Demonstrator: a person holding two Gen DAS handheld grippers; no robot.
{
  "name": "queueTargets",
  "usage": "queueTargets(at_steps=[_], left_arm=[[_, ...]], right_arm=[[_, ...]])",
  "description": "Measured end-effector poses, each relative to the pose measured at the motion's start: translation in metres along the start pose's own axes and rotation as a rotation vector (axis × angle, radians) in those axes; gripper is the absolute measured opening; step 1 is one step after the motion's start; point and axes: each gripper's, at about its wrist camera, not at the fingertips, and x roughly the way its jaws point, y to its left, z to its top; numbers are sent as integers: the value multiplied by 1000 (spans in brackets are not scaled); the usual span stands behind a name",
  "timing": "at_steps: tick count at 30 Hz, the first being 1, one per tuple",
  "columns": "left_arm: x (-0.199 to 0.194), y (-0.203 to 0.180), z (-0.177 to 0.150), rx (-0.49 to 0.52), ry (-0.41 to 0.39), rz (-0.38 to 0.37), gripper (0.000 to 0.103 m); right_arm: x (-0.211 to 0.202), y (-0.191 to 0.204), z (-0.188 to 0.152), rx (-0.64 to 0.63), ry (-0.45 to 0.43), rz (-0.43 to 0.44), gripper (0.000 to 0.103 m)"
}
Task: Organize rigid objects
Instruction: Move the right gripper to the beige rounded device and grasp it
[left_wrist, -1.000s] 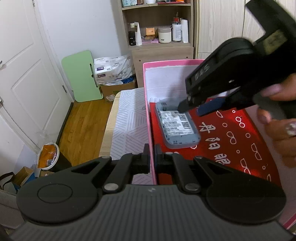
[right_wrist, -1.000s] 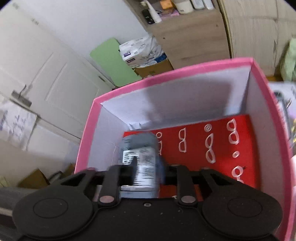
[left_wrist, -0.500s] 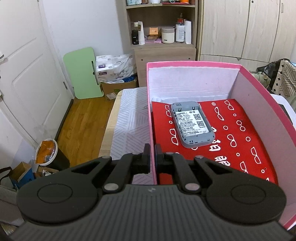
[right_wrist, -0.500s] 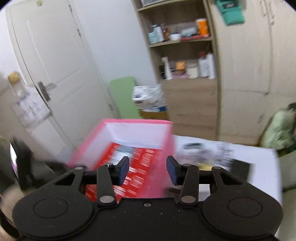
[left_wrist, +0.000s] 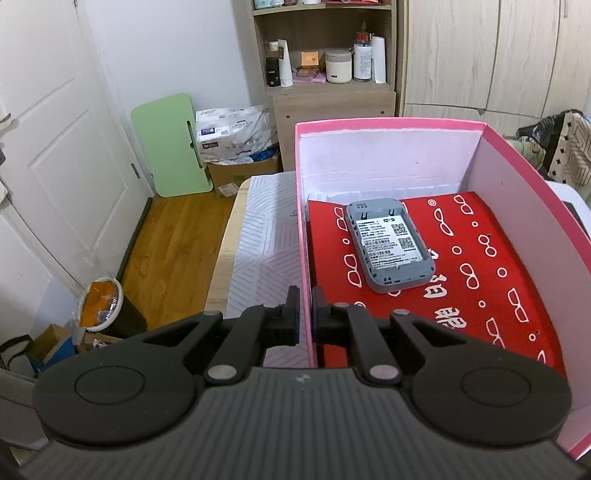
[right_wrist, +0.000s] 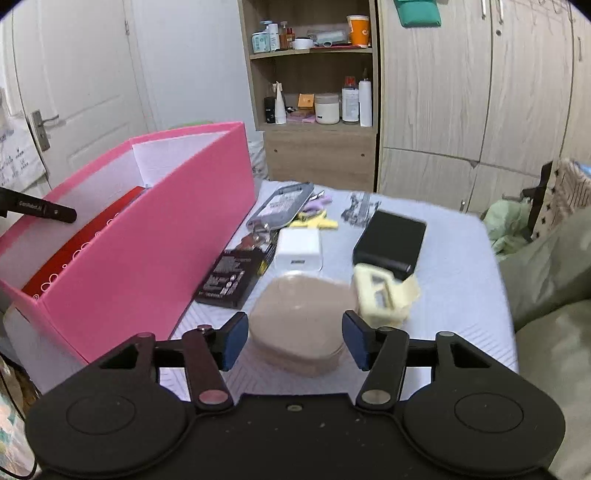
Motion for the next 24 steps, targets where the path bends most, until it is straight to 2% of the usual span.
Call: queueTargets(at_steps=[2, 6, 14, 17, 20, 24], left_arm=[[0, 2, 0, -4, -3, -7, 7], [-1, 5, -2, -27, -10, -21, 7], [-3, 0, -2, -27, -17, -2, 7], [-4, 1, -2, -40, -19, -12, 7], [-4, 2, -3, -45, -21, -16, 7], [-4, 2, -3, -38, -20, -11, 7]], right_arm=[[4, 1, -6, 20, -20, -7, 68], [9, 11, -8, -34, -28, -86, 72], [24, 15, -7, -7, -25, -124, 81], [33, 10, -5, 36, -1, -120, 81], [42, 2, -5, 133, 24, -99, 83], [41, -1, -6, 170, 9, -94, 81]])
